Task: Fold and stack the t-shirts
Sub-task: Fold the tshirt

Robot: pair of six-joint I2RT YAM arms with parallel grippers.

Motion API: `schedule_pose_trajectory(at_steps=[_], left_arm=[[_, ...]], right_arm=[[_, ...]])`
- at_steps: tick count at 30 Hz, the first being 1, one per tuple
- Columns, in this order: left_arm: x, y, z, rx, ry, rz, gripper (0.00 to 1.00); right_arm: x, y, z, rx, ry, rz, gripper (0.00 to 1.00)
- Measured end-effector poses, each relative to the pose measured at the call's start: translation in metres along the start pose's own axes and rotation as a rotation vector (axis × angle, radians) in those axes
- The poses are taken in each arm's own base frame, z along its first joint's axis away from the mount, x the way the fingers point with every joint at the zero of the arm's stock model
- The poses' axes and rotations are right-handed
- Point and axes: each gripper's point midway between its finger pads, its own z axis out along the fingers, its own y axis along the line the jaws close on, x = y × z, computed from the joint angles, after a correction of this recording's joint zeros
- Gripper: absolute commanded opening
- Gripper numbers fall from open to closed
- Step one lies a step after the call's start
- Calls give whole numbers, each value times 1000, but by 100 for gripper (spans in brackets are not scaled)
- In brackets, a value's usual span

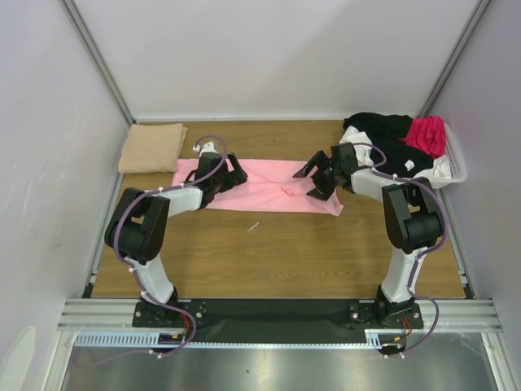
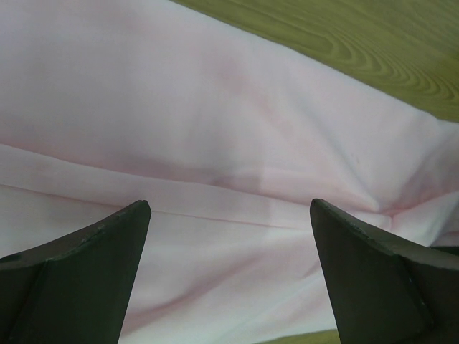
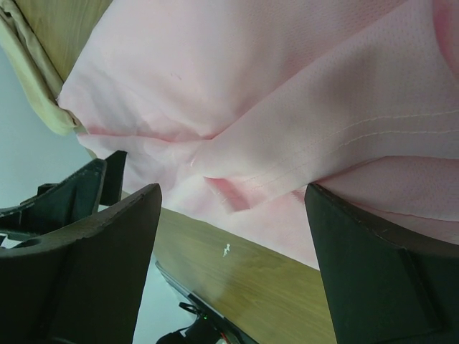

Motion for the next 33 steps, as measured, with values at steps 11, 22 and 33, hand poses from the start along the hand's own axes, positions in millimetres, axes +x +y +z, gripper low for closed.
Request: schedule_pose_trajectory(at_steps=[11, 22, 33], left_arm=[[-15, 27, 21, -37, -67, -63, 100], [-42, 44, 27, 41, -148, -194, 100], [-50, 13, 17, 257, -147, -174, 100]], right_arm=[[2, -11, 6, 34, 11, -2, 86], [-1, -12, 7, 42, 9, -4, 83], [-11, -6, 18, 18, -5, 24, 81]])
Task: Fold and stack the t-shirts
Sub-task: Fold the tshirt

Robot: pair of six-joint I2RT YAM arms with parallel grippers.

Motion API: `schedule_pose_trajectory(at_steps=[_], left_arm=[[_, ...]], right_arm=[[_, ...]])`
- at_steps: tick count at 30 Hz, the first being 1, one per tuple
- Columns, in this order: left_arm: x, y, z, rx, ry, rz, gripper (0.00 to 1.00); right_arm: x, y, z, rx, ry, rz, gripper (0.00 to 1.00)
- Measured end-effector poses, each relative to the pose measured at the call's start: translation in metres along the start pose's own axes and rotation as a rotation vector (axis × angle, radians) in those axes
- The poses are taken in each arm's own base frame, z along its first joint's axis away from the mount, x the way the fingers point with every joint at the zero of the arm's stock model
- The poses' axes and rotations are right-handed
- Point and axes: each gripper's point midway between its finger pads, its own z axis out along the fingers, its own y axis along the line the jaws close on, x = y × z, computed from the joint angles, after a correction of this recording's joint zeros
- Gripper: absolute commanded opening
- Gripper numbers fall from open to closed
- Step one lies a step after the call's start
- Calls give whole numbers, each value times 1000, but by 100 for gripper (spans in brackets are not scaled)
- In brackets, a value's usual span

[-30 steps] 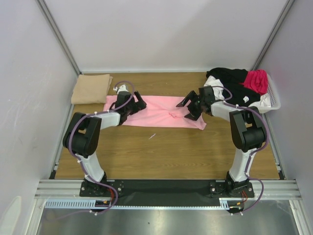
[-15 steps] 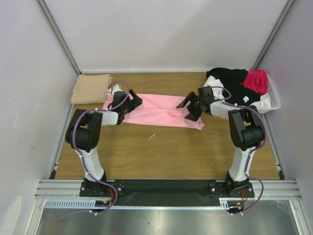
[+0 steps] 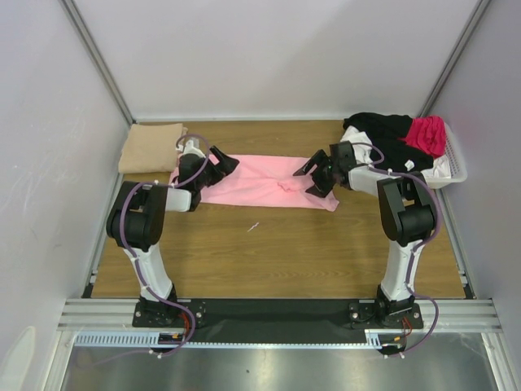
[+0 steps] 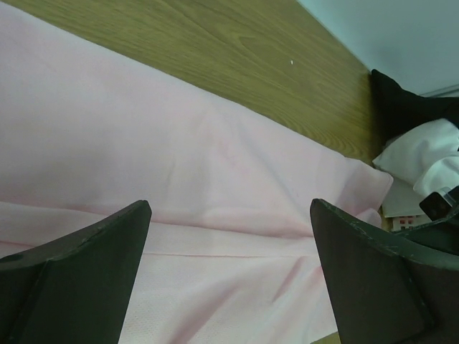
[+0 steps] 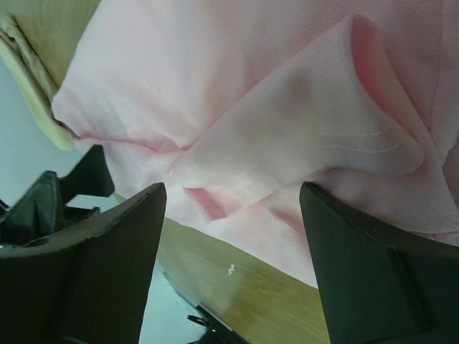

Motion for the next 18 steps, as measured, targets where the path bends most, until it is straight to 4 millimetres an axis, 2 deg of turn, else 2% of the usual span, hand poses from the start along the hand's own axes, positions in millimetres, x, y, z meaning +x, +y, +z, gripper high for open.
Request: schedule_pose_trajectory(at_steps=[7, 14, 18], left_arm=[[10, 11, -4, -31, 23, -8, 100], [13, 13, -4, -41, 32, -9, 100], [15, 18, -5, -60, 40, -5, 100]], right_arm=[[-10, 14, 8, -55, -35, 62, 78], [-18, 29, 13, -101, -72, 82, 77], [-21, 28, 23, -100, -76, 101, 76]])
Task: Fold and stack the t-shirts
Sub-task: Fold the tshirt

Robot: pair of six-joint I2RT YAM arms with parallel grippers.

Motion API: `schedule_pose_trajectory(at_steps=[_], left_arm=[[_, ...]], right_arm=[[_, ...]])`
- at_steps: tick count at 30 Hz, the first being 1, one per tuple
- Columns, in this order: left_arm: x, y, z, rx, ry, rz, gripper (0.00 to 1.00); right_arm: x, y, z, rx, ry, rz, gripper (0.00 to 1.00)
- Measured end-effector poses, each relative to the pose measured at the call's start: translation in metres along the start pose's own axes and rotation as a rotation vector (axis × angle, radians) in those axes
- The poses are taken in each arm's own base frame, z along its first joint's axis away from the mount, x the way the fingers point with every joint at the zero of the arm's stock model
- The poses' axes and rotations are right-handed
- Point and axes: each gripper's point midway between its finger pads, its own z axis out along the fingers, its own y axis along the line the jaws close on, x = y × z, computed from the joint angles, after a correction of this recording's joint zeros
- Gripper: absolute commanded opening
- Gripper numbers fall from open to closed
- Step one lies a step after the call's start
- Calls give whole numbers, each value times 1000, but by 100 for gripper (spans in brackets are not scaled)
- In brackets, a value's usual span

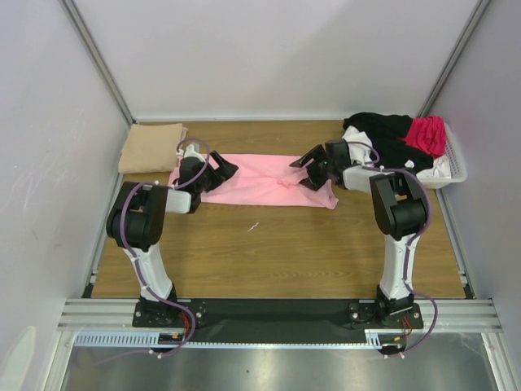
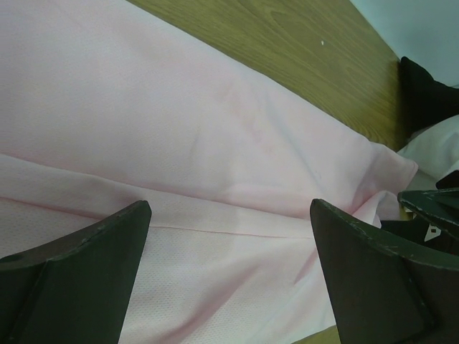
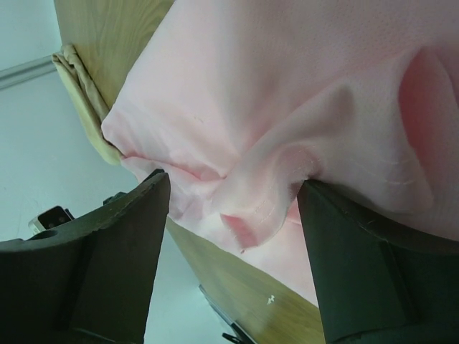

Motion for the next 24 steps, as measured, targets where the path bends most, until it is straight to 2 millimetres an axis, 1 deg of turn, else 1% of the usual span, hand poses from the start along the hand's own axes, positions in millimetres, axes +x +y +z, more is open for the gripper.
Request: schedule_pose_trajectory(at_steps=[2, 4, 6, 8, 13, 15, 18, 21, 24], left_arm=[[1, 1, 0, -4, 3, 2, 100], [1, 2, 0, -9, 4, 7, 100], [1, 3, 0, -10, 5, 14, 100], [1, 3, 0, -12, 5, 19, 100], [1, 4, 0, -15, 5, 28, 100], [1, 5, 0, -15, 5, 32, 100], [1, 5, 0, -19, 10, 42, 100], [-2, 1, 3, -26, 30, 85, 100], [-14, -15, 9, -11, 42, 168, 100]], right_arm=[[-1, 0, 7, 1, 0, 7, 76], [-8, 10, 13, -14, -7, 7, 76], [-16, 26, 20, -42, -18, -4, 76], [-26, 47, 25, -79, -34, -27, 76], [-42, 87, 19, -147, -75, -83, 77], [-45, 97, 19, -167, -82, -99, 77], [-47, 100, 24, -172, -77, -127, 77], [-46, 94, 29, -128, -54, -181, 77], [-50, 96, 24, -89, -51, -273, 79]])
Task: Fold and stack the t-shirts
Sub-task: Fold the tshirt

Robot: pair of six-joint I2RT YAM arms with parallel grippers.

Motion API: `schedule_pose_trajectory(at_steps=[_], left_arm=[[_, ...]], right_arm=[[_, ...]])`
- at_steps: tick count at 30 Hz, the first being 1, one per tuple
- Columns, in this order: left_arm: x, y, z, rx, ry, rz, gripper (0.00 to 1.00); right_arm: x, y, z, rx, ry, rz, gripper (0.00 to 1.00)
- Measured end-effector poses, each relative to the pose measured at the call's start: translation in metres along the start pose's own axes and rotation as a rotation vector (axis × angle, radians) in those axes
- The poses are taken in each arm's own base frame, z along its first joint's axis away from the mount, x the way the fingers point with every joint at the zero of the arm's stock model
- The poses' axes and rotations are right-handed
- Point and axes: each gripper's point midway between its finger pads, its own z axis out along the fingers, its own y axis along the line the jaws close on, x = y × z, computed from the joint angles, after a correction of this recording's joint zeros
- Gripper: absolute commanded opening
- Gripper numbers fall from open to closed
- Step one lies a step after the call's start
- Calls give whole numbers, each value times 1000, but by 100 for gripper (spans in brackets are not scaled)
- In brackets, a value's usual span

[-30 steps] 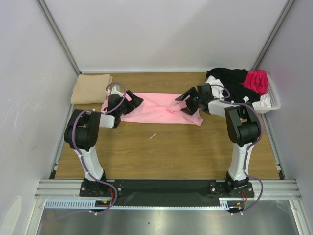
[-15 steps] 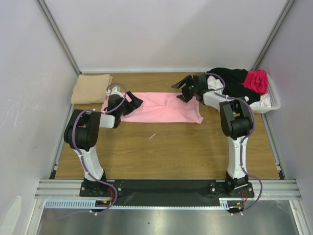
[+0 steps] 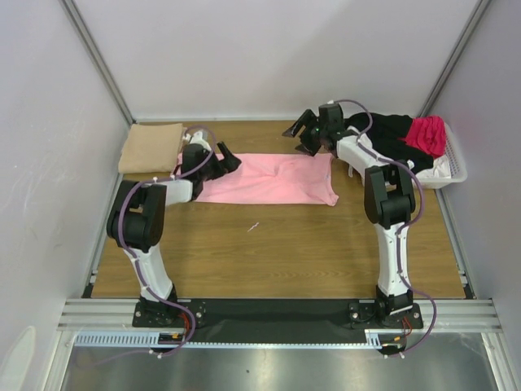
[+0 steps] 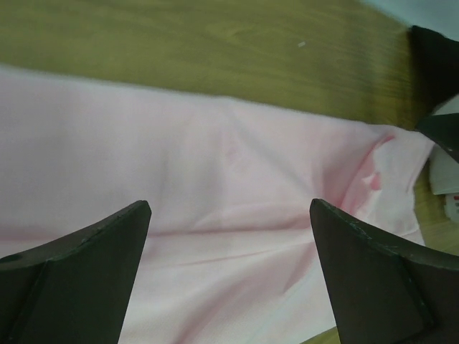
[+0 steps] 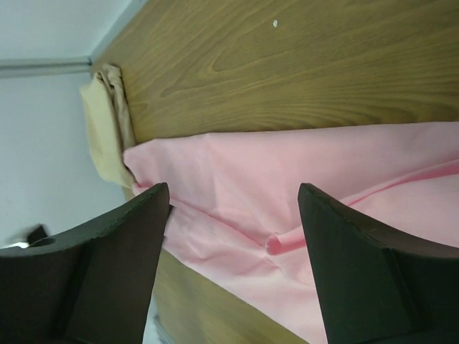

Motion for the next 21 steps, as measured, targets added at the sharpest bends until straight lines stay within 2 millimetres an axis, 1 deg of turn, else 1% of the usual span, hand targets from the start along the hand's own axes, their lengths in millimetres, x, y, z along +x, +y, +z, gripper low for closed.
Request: schedule_pose_trajectory(at_steps=[2, 4, 7, 9, 10, 11, 13, 15, 17, 19, 21], left_arm=[[-14, -21, 3, 37, -5, 63, 100], [-26, -49, 2, 86, -18, 118, 100], [-37, -95, -6, 165, -45, 183, 100], [-37, -126, -10, 221, -55, 216, 100], [-34, -141, -11, 248, -53, 225, 100], [-30, -152, -12, 269, -51, 232, 100], [-19, -174, -15, 312, -38, 235, 100], [-6, -193, -14, 355, -24, 224, 100], [8, -208, -11, 393, -7, 196, 100], [23, -216, -5, 420, 19, 166, 100], [40, -217, 4, 426, 53, 126, 100]], right_arm=[[-8, 3, -9, 14, -13, -69, 80], [-13, 2, -23, 38, -16, -114, 80], [-30, -2, -57, 61, -51, -155, 80], [-46, -9, -84, 75, -85, -161, 80], [-53, -15, -96, 82, -103, -165, 80], [-57, -21, -108, 93, -117, -163, 80], [-62, -37, -124, 120, -133, -161, 77], [-57, -51, -132, 143, -125, -166, 76], [-39, -65, -132, 166, -90, -174, 75], [-19, -81, -130, 194, -45, -178, 73], [0, -95, -128, 215, 0, -176, 72]])
